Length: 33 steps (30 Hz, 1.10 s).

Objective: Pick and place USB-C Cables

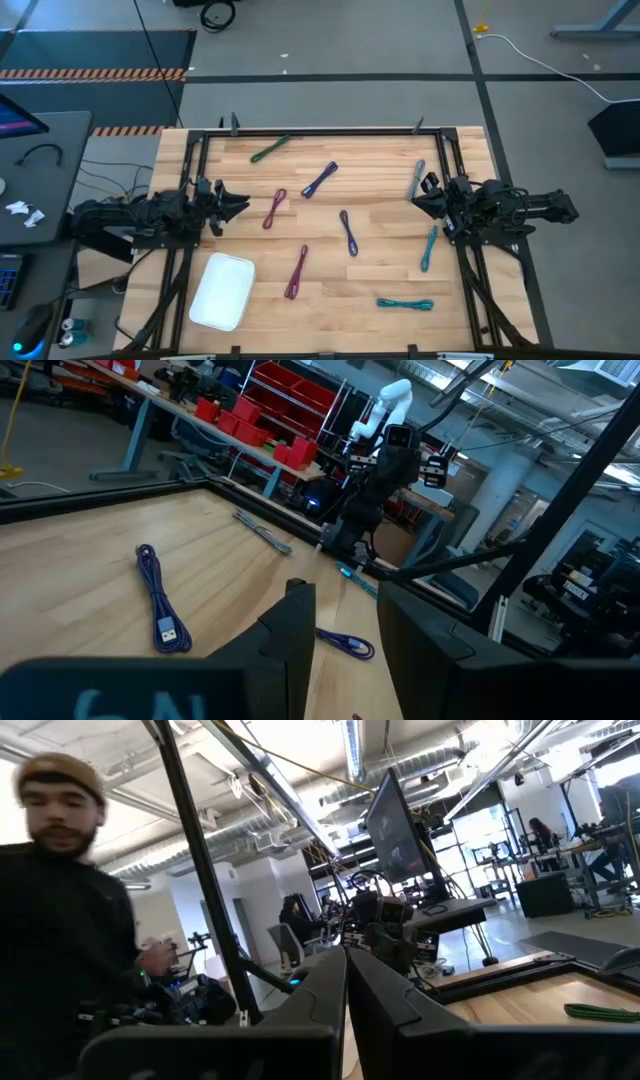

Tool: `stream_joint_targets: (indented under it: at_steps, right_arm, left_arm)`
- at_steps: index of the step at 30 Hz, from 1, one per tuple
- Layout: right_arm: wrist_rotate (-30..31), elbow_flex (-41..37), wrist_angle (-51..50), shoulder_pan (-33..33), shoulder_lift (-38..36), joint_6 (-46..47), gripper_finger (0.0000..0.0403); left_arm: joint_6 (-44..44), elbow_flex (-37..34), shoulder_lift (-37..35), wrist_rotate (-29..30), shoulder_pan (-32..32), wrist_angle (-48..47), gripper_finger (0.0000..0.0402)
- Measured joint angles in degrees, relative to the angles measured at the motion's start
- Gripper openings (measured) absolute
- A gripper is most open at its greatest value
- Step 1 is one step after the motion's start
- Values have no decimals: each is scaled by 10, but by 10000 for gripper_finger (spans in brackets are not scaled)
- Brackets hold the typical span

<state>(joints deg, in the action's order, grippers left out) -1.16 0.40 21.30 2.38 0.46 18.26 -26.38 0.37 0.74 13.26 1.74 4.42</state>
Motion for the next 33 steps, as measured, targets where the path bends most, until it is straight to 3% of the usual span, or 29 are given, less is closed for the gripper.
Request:
stream_joint_targets:
  at_steps: [12, 15, 17, 19, 22, 24, 27, 33]
  right_arm:
    - [2, 0, 0, 0, 0, 0, 20]
    - [38, 0, 2, 0, 0, 1, 20]
    - [63, 0, 20, 0, 0, 58, 20]
    - [96, 0, 61, 1, 0, 184, 20]
    - [179, 0, 117, 1, 0, 337, 20]
    - [241, 0, 136, 1, 0, 378, 20]
    - [281, 10, 134, 1, 14, 378, 20]
    - [266, 115, 134, 1, 138, 301, 20]
  left_arm:
    - [0, 0, 0, 0, 0, 0, 117]
    - [0, 0, 0, 0, 0, 0, 117]
    - [0, 0, 0, 0, 0, 0, 117]
    - [0, 0, 0, 0, 0, 0, 117]
    - [0, 0, 0, 0, 0, 0, 117]
    - [0, 0, 0, 0, 0, 0, 117]
    - [0, 0, 0, 0, 0, 0, 117]
    - [0, 0, 0, 0, 0, 0, 117]
